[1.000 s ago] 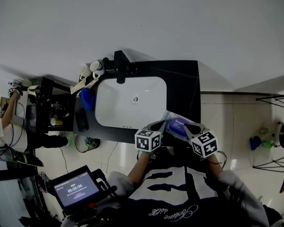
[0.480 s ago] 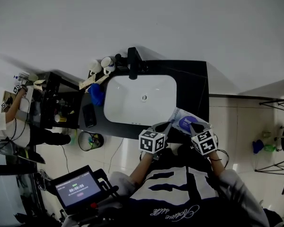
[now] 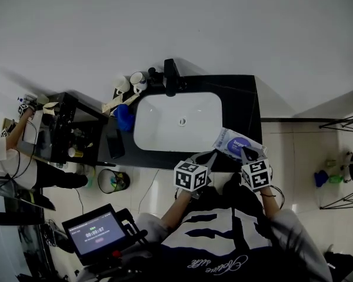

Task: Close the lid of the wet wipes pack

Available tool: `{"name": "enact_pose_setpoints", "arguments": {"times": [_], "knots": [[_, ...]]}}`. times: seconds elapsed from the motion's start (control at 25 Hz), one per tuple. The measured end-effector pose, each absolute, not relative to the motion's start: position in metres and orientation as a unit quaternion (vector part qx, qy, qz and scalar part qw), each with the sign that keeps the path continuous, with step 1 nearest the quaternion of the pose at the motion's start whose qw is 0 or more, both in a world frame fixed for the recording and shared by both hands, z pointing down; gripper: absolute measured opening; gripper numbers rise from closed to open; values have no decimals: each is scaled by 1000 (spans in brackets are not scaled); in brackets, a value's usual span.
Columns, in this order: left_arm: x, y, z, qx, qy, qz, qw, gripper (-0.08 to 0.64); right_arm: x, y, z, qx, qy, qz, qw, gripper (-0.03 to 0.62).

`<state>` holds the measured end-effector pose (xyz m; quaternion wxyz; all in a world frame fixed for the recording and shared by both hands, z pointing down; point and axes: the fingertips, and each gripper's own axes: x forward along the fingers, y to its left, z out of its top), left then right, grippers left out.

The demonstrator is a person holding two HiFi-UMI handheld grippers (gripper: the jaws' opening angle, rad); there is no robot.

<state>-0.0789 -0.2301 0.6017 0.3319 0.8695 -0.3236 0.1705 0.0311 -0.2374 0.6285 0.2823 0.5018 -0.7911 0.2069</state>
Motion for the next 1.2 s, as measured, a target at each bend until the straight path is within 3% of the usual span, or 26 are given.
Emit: {"name": "enact_pose_setpoints", "arguments": {"times": [0.16,0.36,0.84,1.2], "knots": [[-85,-218,590,880,-312,146,327,1,28,-217,605,547,-779,239,194,-2],[-86,-190,576,895,-292,133,310,2,26,-173,577,581,-763,245,144,-2],[-48,-129,546,918,-246,121,287,0,31,-111,534,589,-768,238,83,-2],[-29,-88,518,903,-318,78,280,1,52,-52,510,546,-806,205,102,-2]]}}
